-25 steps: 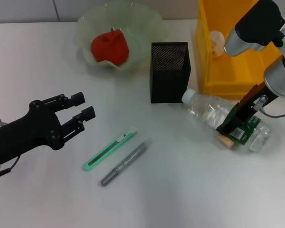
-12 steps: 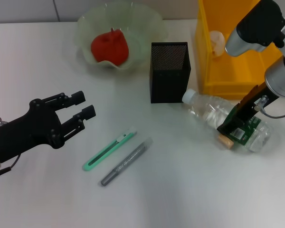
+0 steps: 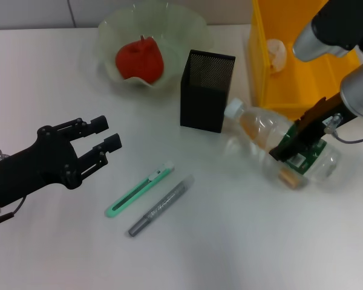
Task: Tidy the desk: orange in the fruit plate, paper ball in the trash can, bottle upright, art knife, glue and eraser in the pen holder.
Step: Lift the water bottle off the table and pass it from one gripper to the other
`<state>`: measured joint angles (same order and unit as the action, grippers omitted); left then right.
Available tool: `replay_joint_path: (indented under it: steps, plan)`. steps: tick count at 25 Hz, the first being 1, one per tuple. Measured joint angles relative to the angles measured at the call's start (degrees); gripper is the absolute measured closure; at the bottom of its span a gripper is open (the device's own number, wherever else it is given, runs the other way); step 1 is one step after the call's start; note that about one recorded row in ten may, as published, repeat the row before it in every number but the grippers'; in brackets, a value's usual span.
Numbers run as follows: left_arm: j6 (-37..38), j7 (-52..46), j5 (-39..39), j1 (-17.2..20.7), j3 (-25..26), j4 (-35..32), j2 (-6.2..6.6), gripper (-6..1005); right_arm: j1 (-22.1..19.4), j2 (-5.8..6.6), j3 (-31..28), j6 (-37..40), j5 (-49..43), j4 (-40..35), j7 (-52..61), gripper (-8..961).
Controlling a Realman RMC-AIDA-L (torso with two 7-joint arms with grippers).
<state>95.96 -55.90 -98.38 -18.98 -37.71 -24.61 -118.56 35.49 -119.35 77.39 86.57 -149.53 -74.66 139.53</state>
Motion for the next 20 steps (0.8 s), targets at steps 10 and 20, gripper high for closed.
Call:
replay_joint_path:
  steps: [10,20]
  plan:
    - [0.35,-1.28,2.13,-0.34,0.03,0.0,0.0,553,-7.31,0.03,1.26,1.17,10.86,-14.25,-3.67,193]
    - [4.88,-3.97,6.41,-0.37,0.22,0.0,0.17,552,-16.22,-0.04,0.86,-8.65,46.71,-2.09,-36.4,193]
